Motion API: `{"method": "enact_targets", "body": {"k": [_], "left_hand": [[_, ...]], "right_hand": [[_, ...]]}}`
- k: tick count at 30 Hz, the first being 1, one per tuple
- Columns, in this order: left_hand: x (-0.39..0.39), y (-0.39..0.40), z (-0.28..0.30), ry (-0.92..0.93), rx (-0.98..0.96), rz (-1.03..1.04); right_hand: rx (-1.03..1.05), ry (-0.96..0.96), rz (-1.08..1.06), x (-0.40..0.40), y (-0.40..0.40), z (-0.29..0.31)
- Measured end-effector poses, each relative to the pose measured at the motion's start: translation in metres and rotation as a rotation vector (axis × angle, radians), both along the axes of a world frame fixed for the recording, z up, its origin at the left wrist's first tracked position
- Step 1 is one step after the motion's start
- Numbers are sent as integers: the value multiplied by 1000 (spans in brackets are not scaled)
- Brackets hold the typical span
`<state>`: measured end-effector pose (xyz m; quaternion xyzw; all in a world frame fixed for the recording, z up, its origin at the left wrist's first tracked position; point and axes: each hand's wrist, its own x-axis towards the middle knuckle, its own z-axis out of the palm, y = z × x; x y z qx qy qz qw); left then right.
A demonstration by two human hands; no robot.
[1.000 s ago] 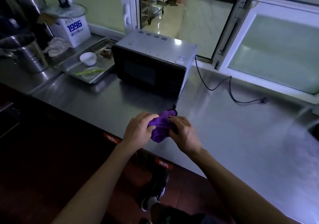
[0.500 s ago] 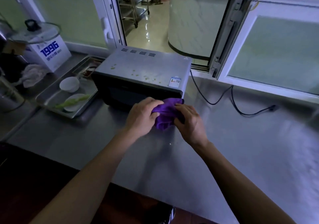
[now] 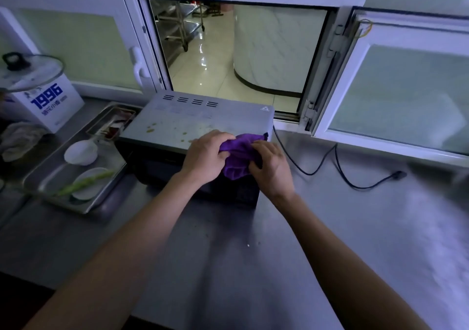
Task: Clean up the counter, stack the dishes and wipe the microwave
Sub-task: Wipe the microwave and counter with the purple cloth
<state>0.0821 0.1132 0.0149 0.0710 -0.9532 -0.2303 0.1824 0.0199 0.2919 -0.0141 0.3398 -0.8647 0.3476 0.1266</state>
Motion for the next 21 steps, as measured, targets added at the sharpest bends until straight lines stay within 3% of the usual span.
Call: {"method": "enact_targets", "body": {"k": [7, 21], "left_hand": [[-14, -32, -18, -64, -43, 33], [-20, -128, -24, -53, -102, -216]], "right_hand": [[259, -89, -55, 3, -29, -13], [550, -208, -401, 5, -106, -25]]}}
